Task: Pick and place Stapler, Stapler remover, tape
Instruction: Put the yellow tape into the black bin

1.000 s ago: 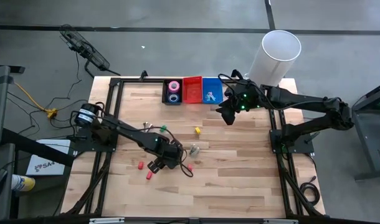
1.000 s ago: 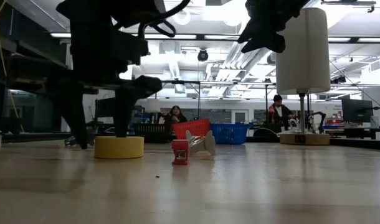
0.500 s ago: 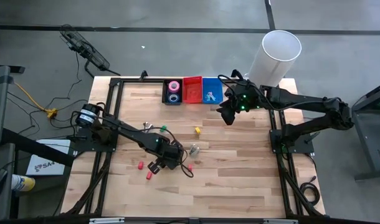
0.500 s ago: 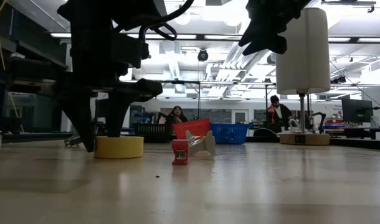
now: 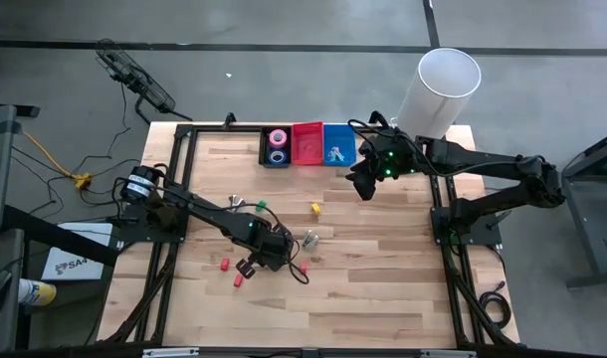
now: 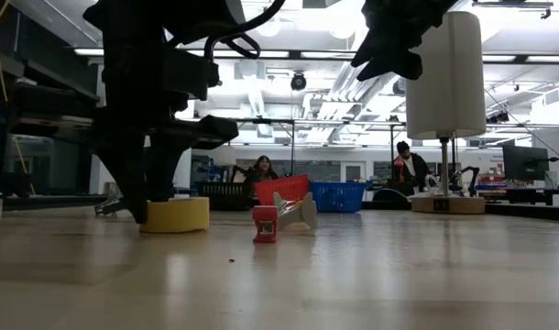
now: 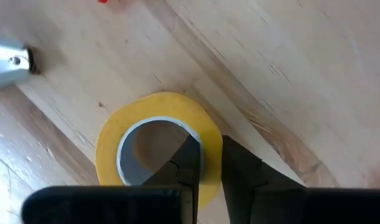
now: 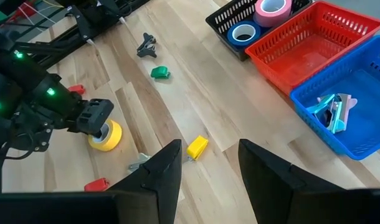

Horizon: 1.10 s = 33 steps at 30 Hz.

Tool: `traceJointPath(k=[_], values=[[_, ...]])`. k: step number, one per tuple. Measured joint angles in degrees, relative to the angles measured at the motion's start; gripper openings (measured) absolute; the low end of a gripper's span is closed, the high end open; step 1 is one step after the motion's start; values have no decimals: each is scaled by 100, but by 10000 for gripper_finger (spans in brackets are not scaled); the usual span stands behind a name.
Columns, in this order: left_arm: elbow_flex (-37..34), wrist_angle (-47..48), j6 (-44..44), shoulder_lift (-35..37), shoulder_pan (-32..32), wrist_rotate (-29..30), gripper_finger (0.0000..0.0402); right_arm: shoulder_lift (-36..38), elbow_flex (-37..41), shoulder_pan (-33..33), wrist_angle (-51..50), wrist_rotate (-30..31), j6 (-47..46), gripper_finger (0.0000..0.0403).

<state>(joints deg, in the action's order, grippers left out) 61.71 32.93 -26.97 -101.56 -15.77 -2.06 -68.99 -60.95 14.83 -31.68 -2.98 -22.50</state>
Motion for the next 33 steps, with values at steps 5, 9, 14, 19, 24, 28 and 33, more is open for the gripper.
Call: traceJointPath(k=[5,9,14,19,24,28,33], values=[[4,-2,851,1,2,-7,33,0,0,0,0,-48,-2,149],[5,17,1391,85,6,-64,33,0,0,0,0,-46,-2,149],[22,12,2269,284,225,-24,33,0,-1,0,0,-47,-2,149],[24,-4,3182,550,609,-8,33,0,-2,0,0,-46,-2,149],[26,4,4082,852,1064,-12,33,0,-2,0,0,-46,11,149],[26,-18,4791,1075,1433,-34,33,0,-2,5,0,-46,44,149],[26,-25,5313,1267,1898,-32,33,0,-4,74,6,212,328,149]])
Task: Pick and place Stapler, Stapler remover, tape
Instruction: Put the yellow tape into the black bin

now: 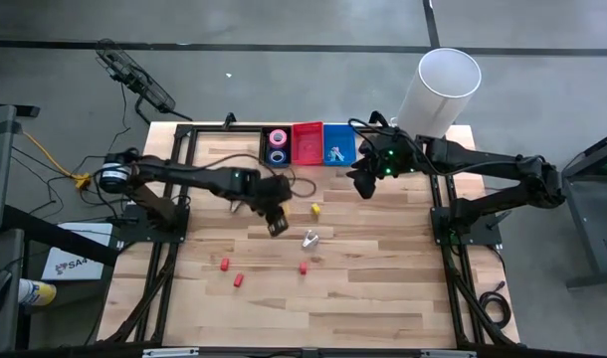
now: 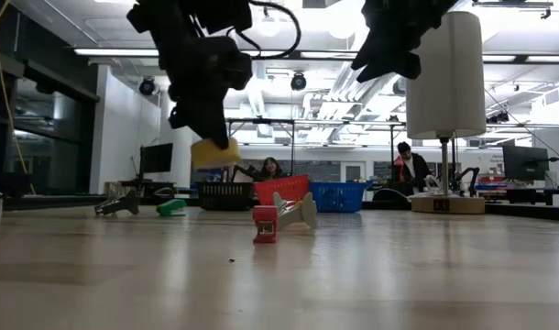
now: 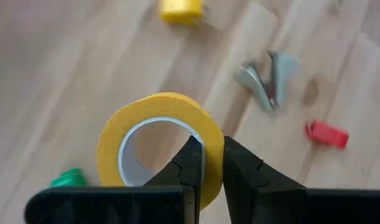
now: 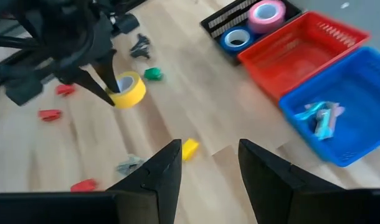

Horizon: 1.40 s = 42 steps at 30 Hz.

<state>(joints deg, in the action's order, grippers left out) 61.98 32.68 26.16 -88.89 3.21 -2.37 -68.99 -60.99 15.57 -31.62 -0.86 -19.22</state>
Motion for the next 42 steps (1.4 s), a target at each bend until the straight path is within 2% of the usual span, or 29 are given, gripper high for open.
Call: traceJointPath(k=[9,14,23,35,42], values=[[0,-483,1173,73,933,-6,33,0,-2,379,108,138,280,149],[2,-937,1474,73,1427,2,33,0,-2,603,105,138,321,149],[3,-1037,1916,73,2281,42,33,0,-2,820,103,72,443,149],[695,-808,1411,-55,2922,331,33,0,-2,831,97,43,421,149],[1140,31,1387,-360,3018,407,33,0,-2,828,87,104,370,149]])
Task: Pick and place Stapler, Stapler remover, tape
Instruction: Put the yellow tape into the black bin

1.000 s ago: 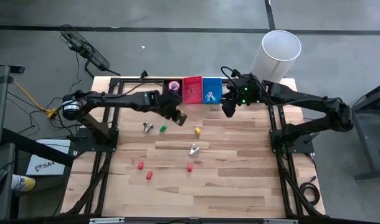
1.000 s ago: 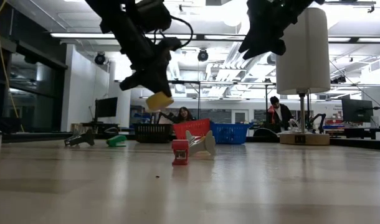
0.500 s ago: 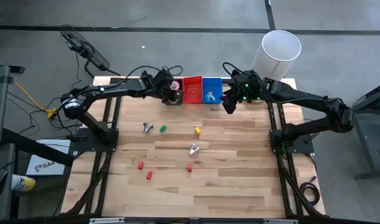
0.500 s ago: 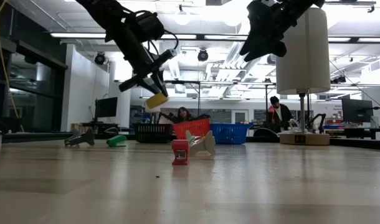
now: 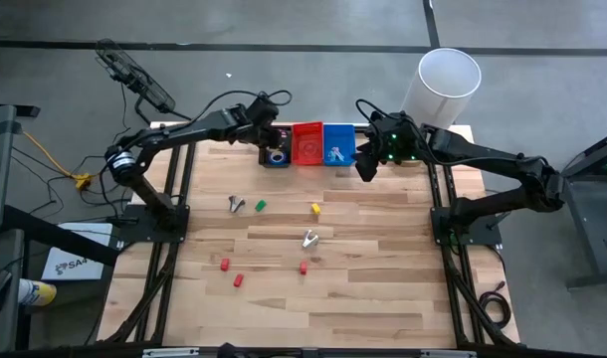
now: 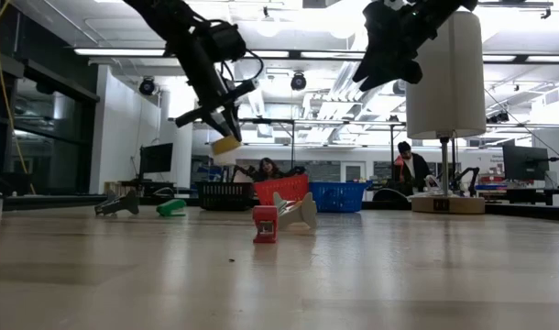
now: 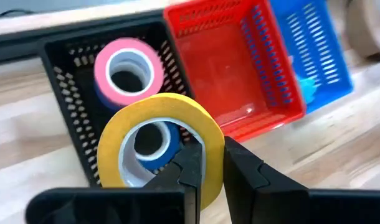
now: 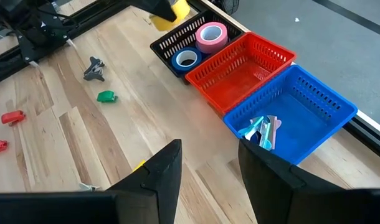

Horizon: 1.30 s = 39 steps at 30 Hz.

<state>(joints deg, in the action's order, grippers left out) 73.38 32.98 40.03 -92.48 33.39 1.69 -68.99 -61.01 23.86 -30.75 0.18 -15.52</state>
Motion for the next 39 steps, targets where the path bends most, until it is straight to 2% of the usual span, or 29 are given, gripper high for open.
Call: traceJointPath(k=[3,8,10,16,20,29,39], values=[[267,125,-124,-259,-71,25,33,0,0,0,-12,8,6,149],[938,997,-435,-782,-79,142,33,0,0,13,-28,8,-3,149],[1159,1404,-588,-1004,-76,117,33,0,0,13,-45,8,-3,149],[1689,1822,-882,-1564,-122,-120,33,0,0,13,-111,8,-5,149],[1788,1853,-897,-1760,-114,-413,33,0,0,13,-143,8,-10,149],[1784,1903,-1018,-2093,-81,-490,33,0,0,11,-220,-58,-75,149],[1778,1883,-1023,-2191,-72,-256,33,0,0,9,-436,-60,-73,149]])
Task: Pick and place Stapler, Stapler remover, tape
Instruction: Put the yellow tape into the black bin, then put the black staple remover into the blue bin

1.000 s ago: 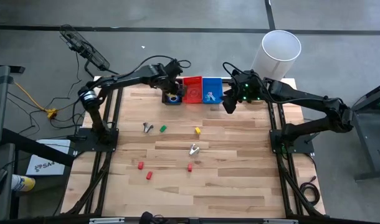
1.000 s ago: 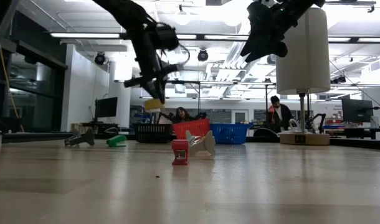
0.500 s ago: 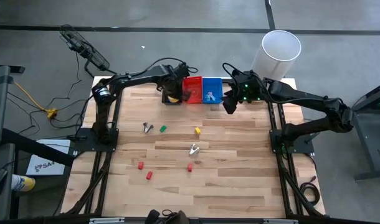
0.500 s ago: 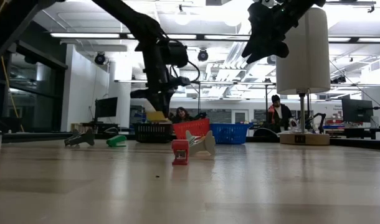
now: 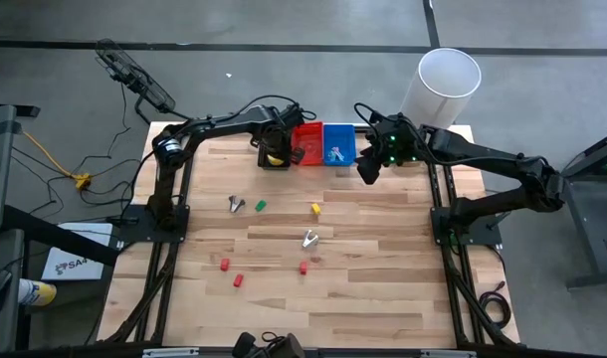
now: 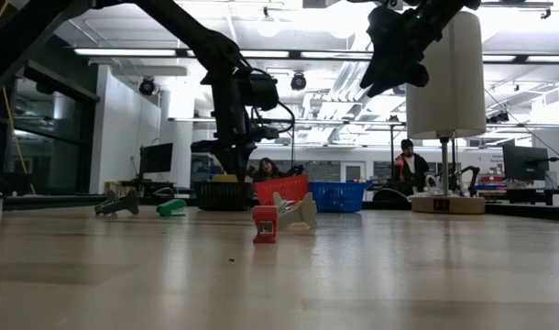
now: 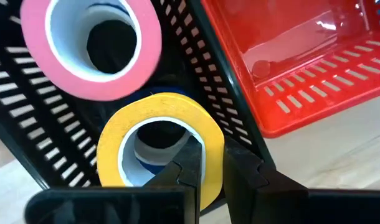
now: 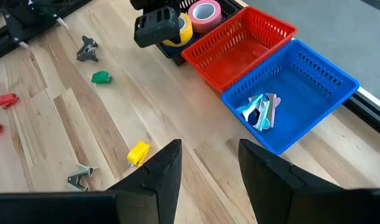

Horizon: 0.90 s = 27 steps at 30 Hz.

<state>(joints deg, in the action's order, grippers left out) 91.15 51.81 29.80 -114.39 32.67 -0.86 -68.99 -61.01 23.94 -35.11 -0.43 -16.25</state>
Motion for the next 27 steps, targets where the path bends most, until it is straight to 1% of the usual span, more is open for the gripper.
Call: traceJointPath(k=[6,14,16,20,22,27], values=[[0,129,0,0,-2,159,33,0,0,0,-5,0,0,149],[0,230,2,0,-4,153,34,0,0,0,-5,0,22,149],[0,219,4,0,-4,147,49,0,0,2,-5,0,22,149],[0,220,2,0,-3,102,98,0,0,0,-5,0,22,149],[0,221,4,0,-4,101,115,0,0,0,-5,0,22,149],[0,221,4,2,-3,-21,135,0,0,0,-5,-16,-5,149]])
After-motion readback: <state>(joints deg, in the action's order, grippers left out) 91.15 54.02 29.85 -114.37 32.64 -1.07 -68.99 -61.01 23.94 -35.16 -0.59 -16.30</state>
